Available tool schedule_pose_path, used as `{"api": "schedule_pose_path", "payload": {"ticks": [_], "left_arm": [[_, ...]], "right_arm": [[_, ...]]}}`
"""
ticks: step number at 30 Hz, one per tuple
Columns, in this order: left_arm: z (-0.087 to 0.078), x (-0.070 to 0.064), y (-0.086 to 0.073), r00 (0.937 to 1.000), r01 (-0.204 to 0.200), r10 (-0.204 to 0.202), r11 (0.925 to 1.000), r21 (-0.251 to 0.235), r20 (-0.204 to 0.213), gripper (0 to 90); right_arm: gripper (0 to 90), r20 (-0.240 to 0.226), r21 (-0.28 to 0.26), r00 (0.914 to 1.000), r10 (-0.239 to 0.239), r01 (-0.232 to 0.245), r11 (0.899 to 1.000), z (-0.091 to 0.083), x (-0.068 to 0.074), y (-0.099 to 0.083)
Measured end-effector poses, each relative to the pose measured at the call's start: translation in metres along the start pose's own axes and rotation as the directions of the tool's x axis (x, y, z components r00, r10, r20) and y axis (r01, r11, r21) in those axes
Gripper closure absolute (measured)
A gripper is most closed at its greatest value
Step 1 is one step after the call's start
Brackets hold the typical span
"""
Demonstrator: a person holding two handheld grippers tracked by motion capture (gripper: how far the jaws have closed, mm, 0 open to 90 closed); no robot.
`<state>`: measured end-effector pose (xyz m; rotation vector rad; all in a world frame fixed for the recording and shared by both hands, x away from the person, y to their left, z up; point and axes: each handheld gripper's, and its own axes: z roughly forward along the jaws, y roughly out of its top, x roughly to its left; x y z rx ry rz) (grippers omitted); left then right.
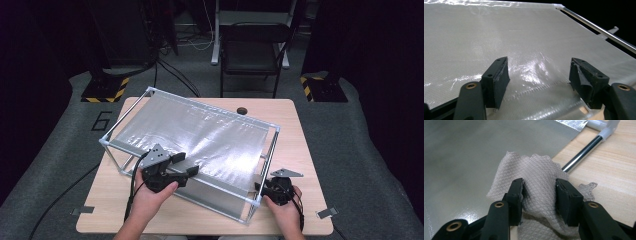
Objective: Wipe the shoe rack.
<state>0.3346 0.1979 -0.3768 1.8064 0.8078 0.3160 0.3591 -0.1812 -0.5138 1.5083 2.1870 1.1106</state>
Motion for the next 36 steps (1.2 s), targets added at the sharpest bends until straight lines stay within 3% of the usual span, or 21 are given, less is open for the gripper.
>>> {"api": "schedule_pose_path", "payload": {"ticks": [3,9,10,14,18,20,27,36], "left_arm": [[-0.004,-0.002,-0.001,0.9996,-0.025,0.025,0.9996,0.009,0.011,28.2],[-0.009,-0.002,-0.004,0.9995,-0.017,0.017,0.9998,0.007,0.025,27.3],[-0.009,-0.002,-0.004,0.9995,-0.001,0.001,1.0,0.007,0.03,27.1],[-0.012,-0.003,-0.004,0.9986,-0.04,0.04,0.9992,0.007,0.035,25.2],[-0.012,-0.004,-0.006,0.9986,-0.042,0.042,0.9991,0.005,0.032,26.0],[-0.011,-0.003,-0.007,0.9985,-0.048,0.048,0.9988,-0.004,0.027,26.0],[-0.012,-0.002,-0.011,0.9984,-0.041,0.042,0.999,-0.019,0.038,26.1],[-0.012,-0.002,-0.012,0.9983,-0.038,0.039,0.999,-0.025,0.043,26.4]], "right_arm": [[58.3,0.0,0.004,1.0,0.004,-0.004,1.0,0.001,-0.002,0.002],[57.0,-0.004,0.004,0.9999,0.012,-0.012,1.0,0.002,-0.006,0.005],[56.9,-0.007,-0.001,0.9997,0.021,-0.021,1.0,0.002,-0.007,0.005],[57.1,0.005,-0.011,0.9996,0.029,-0.029,1.0,0.004,-0.009,0.006],[57.2,0.015,-0.014,0.9995,0.028,-0.028,1.0,0.006,-0.01,0.008],[57.1,0.015,-0.002,0.999,0.042,-0.042,0.999,0.006,-0.009,0.009],[57.0,0.025,-0.004,0.9996,0.012,-0.012,1.0,0.002,0.001,0.002],[56.9,-0.066,-0.014,0.9975,-0.024,0.023,1.0,-0.017,0.022,-0.028]]}}
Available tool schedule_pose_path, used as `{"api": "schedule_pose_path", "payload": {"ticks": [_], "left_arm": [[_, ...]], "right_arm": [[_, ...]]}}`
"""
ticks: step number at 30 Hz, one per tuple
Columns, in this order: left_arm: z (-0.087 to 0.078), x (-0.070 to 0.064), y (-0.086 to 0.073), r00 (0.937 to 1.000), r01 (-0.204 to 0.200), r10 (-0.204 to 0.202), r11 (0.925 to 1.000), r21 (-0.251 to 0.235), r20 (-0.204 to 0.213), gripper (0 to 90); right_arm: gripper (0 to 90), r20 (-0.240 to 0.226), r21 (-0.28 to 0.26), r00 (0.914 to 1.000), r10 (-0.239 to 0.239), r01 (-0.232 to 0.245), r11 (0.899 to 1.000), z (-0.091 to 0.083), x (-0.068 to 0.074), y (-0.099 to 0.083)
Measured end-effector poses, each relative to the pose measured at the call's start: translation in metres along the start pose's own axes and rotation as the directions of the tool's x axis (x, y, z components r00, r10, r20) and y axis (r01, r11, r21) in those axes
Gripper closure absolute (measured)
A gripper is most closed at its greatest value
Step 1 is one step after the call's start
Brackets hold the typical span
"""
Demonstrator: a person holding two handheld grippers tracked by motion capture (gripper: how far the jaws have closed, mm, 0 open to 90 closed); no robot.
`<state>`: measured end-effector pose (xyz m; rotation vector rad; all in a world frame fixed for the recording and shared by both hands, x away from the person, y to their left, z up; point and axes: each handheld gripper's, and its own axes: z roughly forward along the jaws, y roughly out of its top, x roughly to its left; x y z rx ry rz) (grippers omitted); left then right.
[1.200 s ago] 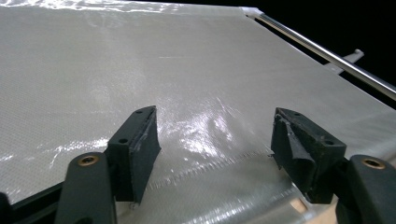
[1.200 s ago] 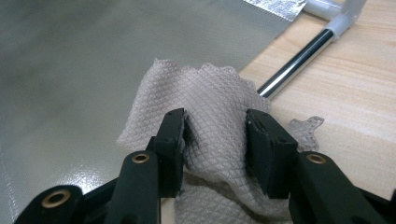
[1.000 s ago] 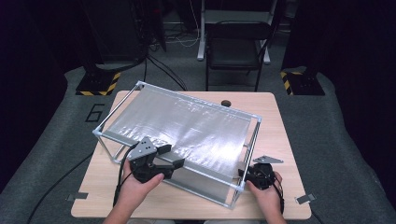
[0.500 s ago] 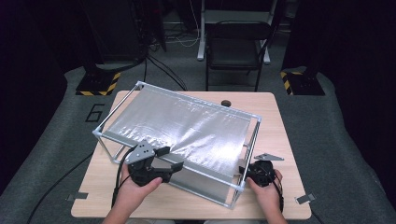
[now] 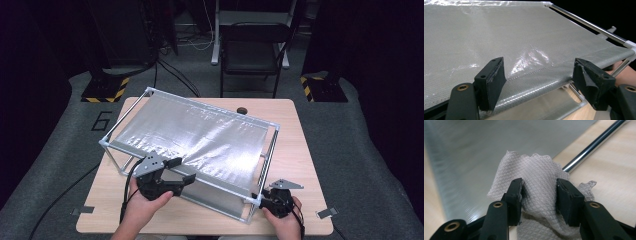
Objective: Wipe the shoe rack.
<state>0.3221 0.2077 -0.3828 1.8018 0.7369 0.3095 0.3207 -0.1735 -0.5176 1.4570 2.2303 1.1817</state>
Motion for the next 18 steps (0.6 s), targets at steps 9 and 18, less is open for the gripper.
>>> {"api": "schedule_pose_path", "payload": {"ticks": [9,18], "left_arm": [[0.001,0.0,0.0,0.9999,-0.013,0.013,0.9999,0.004,-0.004,26.9],[0.005,-0.004,0.001,0.9993,-0.024,0.024,0.9997,0.004,-0.029,27.5]], "right_arm": [[56.9,-0.002,0.009,0.9999,-0.014,0.014,1.0,0.001,0.0,0.001],[57.0,0.04,-0.009,0.9989,0.027,-0.027,1.0,0.016,-0.023,0.021]]}}
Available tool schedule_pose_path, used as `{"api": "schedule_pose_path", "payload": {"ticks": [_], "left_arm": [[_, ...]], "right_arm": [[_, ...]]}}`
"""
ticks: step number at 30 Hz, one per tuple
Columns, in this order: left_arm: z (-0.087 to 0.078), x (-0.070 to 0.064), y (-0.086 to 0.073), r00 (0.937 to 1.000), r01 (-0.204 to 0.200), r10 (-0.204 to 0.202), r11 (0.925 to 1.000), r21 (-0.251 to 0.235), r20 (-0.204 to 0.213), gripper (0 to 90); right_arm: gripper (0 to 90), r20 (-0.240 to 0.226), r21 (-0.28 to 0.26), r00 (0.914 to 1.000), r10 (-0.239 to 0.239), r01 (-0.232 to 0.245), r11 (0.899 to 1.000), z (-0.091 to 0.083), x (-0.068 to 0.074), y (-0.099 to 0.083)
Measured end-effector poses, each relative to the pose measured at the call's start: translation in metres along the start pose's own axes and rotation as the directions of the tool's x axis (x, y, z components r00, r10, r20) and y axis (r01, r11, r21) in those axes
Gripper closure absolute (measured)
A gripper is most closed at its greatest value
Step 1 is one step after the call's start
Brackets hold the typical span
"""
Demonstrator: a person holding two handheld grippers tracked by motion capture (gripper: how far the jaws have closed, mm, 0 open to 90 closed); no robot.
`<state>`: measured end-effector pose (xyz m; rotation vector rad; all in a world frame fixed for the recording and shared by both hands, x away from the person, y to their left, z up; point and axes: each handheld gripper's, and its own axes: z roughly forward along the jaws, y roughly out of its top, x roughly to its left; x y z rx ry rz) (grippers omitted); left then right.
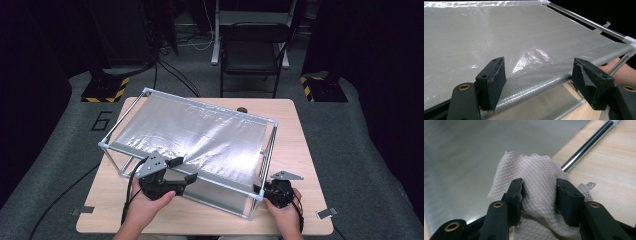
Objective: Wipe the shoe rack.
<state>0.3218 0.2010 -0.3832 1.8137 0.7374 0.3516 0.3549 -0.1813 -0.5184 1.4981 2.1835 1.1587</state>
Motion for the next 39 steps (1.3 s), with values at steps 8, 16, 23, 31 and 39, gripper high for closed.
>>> {"api": "schedule_pose_path", "payload": {"ticks": [8,16,23,31,39], "left_arm": [[0.001,0.0,0.0,1.0,-0.006,0.006,1.0,-0.004,-0.004,27.6],[0.001,0.0,0.0,1.0,-0.007,0.007,1.0,-0.005,-0.004,27.6],[0.001,0.0,0.0,0.9999,-0.013,0.013,0.9999,-0.001,-0.004,27.7],[0.001,0.0,-0.001,0.9998,-0.015,0.015,0.9999,-0.006,-0.015,30.8],[0.001,-0.001,-0.001,0.9996,-0.016,0.015,0.9998,-0.012,-0.022,31.5]], "right_arm": [[56.5,-0.004,0.0,1.0,0.004,-0.004,1.0,-0.001,0.001,-0.001],[56.2,-0.103,0.018,0.9945,-0.022,0.024,1.0,-0.017,0.013,-0.021],[57.3,-0.097,0.013,0.9933,-0.063,0.064,0.998,-0.021,0.022,-0.027],[58.7,-0.098,0.025,0.9929,-0.068,0.07,0.997,-0.014,0.014,-0.017],[58.6,-0.076,0.033,0.9966,-0.032,0.034,0.999,-0.004,0.003,-0.003]]}}
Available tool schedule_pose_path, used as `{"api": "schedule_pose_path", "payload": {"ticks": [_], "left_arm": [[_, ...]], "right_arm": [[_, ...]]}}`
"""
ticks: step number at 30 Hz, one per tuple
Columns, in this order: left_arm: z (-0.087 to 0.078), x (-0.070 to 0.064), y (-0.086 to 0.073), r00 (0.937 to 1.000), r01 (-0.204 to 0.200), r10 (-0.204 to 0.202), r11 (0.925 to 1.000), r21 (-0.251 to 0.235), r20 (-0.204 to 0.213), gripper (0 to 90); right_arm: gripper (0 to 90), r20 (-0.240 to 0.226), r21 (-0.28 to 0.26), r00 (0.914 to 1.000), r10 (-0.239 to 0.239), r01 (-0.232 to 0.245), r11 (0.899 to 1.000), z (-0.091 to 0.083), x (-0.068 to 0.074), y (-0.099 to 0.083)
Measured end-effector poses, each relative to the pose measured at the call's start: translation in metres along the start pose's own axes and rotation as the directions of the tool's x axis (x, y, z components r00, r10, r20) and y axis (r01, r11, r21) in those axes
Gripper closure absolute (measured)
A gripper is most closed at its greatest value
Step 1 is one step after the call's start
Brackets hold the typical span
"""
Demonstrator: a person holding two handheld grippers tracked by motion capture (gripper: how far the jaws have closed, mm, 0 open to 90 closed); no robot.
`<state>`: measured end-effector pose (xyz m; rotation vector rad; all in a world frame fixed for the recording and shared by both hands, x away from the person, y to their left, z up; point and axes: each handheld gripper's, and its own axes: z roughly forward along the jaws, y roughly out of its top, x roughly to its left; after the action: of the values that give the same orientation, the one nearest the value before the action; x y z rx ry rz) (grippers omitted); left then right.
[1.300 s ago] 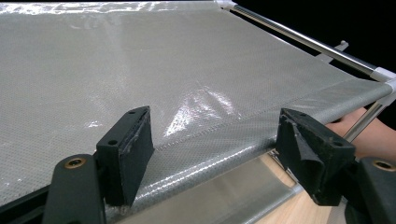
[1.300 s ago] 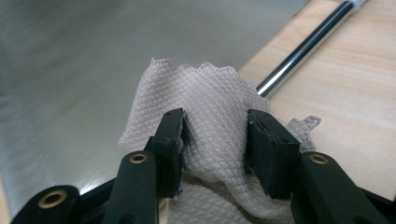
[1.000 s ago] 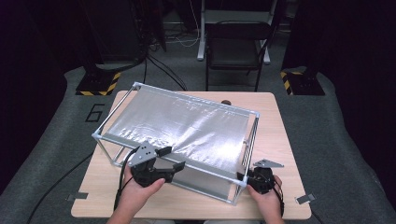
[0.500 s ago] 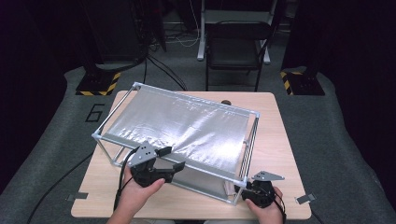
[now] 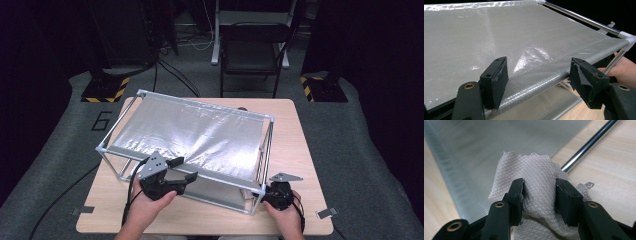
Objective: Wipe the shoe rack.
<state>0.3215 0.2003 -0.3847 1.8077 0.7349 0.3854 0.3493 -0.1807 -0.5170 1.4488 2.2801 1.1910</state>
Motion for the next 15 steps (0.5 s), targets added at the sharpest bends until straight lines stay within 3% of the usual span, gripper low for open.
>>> {"api": "schedule_pose_path", "payload": {"ticks": [4,7,12,15], "left_arm": [[0.0,0.0,0.0,1.0,-0.005,0.005,1.0,0.004,-0.001,31.5],[0.0,0.001,0.0,1.0,-0.005,0.005,1.0,0.002,-0.002,31.5],[0.0,0.0,0.0,1.0,-0.003,0.003,1.0,0.0,-0.001,31.6],[-0.001,0.0,0.0,1.0,-0.004,0.004,1.0,0.001,0.002,31.6]], "right_arm": [[59.7,0.01,0.005,0.9998,0.019,-0.019,1.0,0.002,-0.002,0.004],[60.5,0.026,-0.007,0.9996,-0.008,0.008,1.0,0.001,0.003,0.0],[65.9,-0.04,0.011,0.9991,-0.011,0.011,1.0,-0.009,0.007,-0.008],[69.1,-0.027,0.025,0.9988,-0.04,0.04,0.999,-0.014,0.007,-0.004]]}}
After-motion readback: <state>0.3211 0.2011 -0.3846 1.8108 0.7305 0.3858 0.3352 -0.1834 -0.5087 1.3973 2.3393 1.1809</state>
